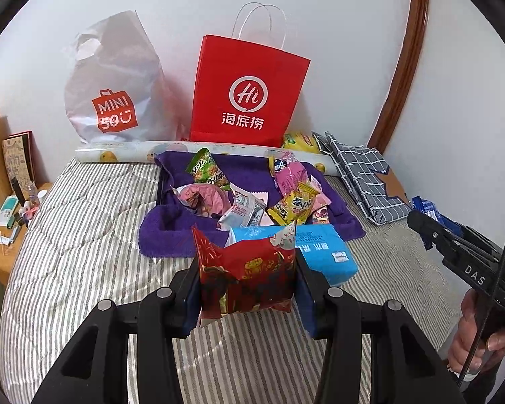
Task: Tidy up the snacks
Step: 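Lift and carry the red chip bag and blue packet over the purple towel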
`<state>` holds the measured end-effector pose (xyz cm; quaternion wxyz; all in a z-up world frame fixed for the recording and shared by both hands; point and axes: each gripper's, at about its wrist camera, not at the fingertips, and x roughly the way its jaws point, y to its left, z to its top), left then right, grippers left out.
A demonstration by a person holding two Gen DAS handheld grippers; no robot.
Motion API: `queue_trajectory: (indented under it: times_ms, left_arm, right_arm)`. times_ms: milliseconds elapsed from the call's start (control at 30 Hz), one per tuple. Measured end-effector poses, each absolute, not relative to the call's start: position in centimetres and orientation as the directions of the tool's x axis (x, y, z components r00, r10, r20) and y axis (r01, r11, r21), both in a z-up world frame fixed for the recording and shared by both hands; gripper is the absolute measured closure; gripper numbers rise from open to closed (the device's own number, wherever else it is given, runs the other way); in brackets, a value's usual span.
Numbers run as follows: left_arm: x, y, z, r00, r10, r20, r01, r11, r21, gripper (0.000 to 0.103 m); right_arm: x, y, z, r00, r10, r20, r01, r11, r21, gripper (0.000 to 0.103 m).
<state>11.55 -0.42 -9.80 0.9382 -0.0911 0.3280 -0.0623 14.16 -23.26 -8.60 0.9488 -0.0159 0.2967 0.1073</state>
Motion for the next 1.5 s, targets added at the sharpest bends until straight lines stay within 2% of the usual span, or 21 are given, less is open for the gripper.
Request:
queue_trajectory:
  times_ms: [567,1500]
  left_arm:
    - [15.0,0.1,-9.6,0.769,-0.164,-0.618,0.045,0.978,-0.204,0.058]
    - [23.0,0.0,-6.4,0.768,-0.145,-0.624,0.063,0.986,-0.152,0.059]
  right_arm:
    - [17.3,-22.4,-8.7,0.791,0.19,-0.581,-0.216,0.976,0.025,0.058]
    - [25.9,-22.7,-6.8,0.784,0.199,-0.589,-0.204,0.977,0.059,0.058]
